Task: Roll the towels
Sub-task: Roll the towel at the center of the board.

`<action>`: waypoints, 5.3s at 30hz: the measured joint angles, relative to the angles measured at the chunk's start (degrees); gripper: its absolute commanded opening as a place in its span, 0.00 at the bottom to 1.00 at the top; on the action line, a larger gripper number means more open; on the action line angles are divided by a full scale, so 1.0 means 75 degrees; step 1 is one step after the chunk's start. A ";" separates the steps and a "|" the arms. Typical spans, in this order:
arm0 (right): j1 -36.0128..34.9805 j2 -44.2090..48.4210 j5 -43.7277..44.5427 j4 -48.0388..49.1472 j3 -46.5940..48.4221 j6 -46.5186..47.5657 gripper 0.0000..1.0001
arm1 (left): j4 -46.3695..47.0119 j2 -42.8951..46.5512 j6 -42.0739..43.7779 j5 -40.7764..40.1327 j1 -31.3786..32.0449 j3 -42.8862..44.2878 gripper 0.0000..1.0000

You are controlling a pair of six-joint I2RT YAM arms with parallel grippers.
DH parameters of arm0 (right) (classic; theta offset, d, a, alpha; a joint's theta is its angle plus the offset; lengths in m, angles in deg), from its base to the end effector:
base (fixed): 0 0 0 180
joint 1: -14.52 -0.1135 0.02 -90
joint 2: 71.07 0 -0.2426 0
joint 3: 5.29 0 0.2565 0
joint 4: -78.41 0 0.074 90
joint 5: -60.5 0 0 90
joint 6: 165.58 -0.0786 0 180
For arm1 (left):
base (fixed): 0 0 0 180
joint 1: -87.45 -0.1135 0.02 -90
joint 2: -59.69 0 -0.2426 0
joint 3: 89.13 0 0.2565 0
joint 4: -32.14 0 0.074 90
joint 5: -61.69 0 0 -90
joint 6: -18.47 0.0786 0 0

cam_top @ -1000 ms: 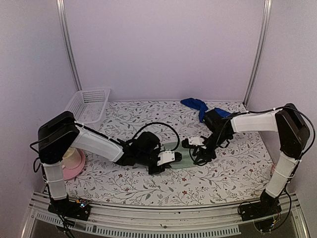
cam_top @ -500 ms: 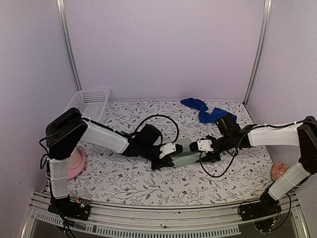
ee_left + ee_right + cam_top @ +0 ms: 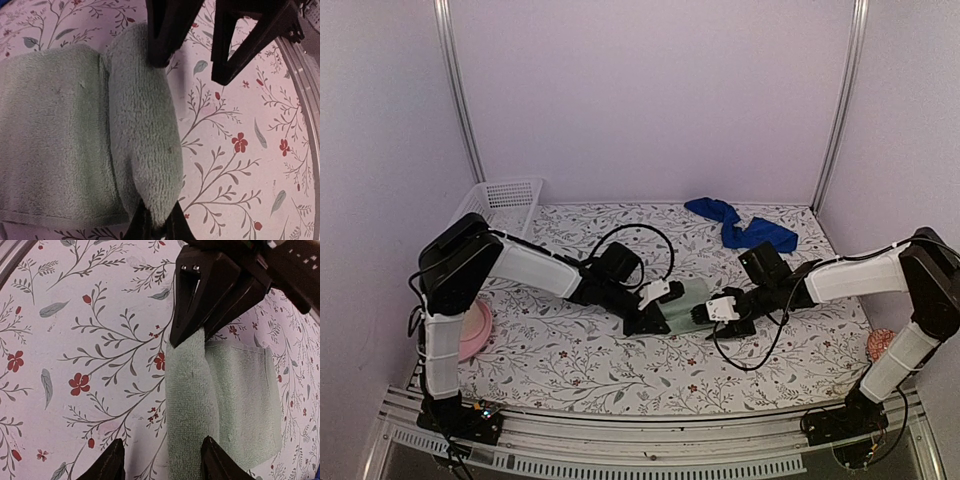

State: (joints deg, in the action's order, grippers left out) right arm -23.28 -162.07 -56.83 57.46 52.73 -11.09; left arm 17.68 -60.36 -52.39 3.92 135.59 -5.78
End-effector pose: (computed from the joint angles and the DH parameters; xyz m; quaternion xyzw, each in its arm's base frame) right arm 0.2340 0.2271 0.1002 -0.7654 0.5227 0.1491 0.3446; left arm 0.2592 -0.3521 0.0608 0.5788 0.7032 -0.3334 0.2437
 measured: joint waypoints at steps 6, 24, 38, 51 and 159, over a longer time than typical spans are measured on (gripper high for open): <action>-0.0058 -0.0361 0.0274 0.0085 0.0020 -0.0090 0.51 | -0.0023 -0.0064 -0.0108 0.0262 -0.0099 0.0041 0.00; -0.0111 -0.0621 0.0970 0.0784 0.0122 -0.0428 0.52 | 0.0172 -0.0256 -0.0303 0.0944 -0.0361 0.0058 0.05; -0.0111 -0.0702 0.1343 0.0988 0.0119 -0.0411 0.46 | 0.0052 -0.0396 -0.0449 0.1253 -0.0507 0.0213 0.14; -0.0111 -0.1201 0.1545 0.0612 0.0638 -0.0545 0.12 | -0.0029 -0.0443 -0.0554 0.1207 -0.0632 0.0210 0.51; 0.0484 0.0752 -0.0195 -0.0484 0.0070 -0.0041 0.68 | 0.0557 -0.0122 -0.0565 -0.0358 0.0321 0.0172 0.01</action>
State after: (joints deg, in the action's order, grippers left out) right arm -19.65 -156.43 -58.30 53.84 53.26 -11.40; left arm 21.86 -61.28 -56.63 1.23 138.00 -4.49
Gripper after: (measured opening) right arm 0.695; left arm 0.086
